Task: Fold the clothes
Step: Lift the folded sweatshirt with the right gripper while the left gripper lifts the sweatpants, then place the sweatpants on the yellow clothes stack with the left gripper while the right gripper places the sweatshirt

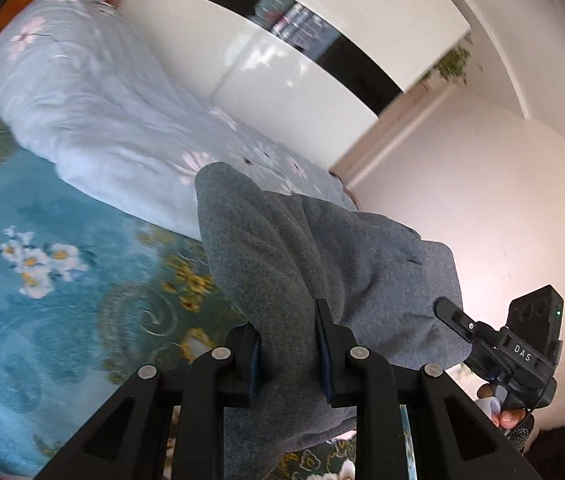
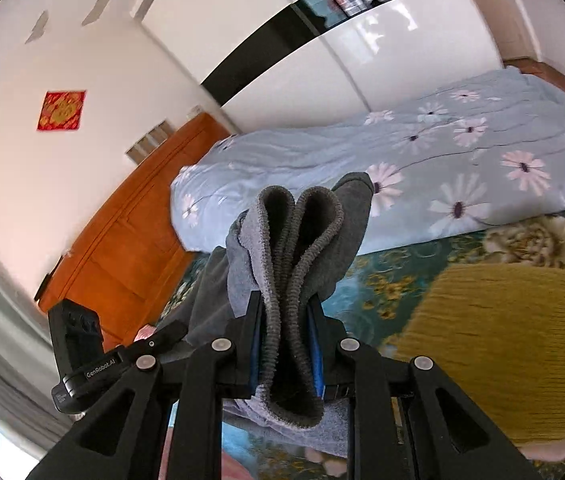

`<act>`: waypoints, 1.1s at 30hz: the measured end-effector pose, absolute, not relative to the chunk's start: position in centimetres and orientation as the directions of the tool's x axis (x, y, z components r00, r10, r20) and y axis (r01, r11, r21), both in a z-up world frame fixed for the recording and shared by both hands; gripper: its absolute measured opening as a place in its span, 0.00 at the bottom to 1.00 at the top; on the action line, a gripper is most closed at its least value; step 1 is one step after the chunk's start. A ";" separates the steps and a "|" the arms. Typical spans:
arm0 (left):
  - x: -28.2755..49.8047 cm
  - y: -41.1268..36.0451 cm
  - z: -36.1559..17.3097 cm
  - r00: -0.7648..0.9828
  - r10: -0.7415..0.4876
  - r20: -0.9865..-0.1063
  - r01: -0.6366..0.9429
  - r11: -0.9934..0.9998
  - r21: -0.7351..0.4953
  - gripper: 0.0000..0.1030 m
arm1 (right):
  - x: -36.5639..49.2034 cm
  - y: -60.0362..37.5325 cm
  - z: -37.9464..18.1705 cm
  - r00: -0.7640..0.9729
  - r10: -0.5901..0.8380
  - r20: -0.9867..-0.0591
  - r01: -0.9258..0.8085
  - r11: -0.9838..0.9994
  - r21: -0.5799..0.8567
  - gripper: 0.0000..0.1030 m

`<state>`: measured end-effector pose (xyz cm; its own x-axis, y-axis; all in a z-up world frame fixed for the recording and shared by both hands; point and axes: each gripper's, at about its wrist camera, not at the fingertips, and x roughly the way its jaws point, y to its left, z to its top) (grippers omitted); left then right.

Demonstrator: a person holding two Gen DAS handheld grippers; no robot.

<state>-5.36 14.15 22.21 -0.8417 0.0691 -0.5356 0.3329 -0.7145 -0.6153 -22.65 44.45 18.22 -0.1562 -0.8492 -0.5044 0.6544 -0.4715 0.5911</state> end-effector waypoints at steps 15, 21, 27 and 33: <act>-19.9 23.9 18.7 -0.721 0.277 -0.635 0.201 -0.794 -0.574 0.25 | -29.5 58.9 12.7 -0.323 -0.790 -0.521 0.443 -0.613 0.655 0.20; -21.6 23.3 11.1 -0.601 0.283 -0.748 0.383 -0.719 -0.580 0.30 | -31.5 61.5 4.6 -0.283 -0.721 -0.632 0.278 -0.692 0.666 0.20; -19.6 21.8 12.7 -0.642 0.262 -0.721 0.393 -0.695 -0.602 0.41 | -32.3 62.3 3.3 -0.264 -0.747 -0.611 0.225 -0.663 0.714 0.25; -18.2 22.6 18.0 -0.739 0.171 -0.652 0.310 -0.773 -0.554 0.49 | -31.6 61.5 10.4 -0.452 -0.632 -0.630 0.350 -0.775 0.527 0.28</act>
<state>-18.16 22.62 17.98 -0.7389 0.1707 -0.6519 0.3098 -0.7730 -0.5536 -31.60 61.55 10.40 -0.4519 -0.6318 -0.6298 0.3496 -0.7749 0.5266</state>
